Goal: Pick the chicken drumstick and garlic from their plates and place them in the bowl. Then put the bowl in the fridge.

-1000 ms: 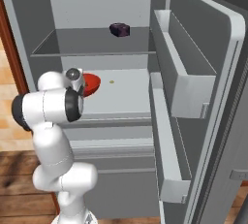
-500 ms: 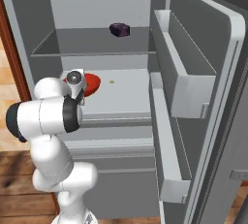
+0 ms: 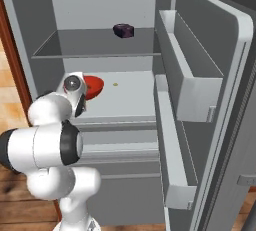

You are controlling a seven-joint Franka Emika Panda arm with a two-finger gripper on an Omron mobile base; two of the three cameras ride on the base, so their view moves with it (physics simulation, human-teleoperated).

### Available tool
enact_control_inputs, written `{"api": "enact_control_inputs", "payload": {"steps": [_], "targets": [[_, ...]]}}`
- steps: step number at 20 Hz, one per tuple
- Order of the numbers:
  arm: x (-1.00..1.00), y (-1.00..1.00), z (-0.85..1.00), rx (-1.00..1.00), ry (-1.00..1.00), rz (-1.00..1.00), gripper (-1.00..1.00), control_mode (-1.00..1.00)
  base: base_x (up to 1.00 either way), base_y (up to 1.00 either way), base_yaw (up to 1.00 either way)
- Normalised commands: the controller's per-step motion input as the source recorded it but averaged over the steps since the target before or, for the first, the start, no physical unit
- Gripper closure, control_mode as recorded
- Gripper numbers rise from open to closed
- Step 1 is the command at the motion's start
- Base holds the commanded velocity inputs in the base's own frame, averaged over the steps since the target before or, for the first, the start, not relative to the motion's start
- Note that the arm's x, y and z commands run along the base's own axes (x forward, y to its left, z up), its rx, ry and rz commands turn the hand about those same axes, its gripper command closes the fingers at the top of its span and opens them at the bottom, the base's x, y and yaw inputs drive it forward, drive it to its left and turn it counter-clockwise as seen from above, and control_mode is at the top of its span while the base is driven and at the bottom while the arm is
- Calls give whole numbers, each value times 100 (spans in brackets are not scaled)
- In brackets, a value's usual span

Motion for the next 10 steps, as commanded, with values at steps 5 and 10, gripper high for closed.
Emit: {"api": "enact_control_inputs", "payload": {"steps": [5,10], "targets": [[-61,-1,37,1,4,-16,-100,-100,0,0,0],[-55,0,39,5,10,-27,-100,-100,0,0,0]]}}
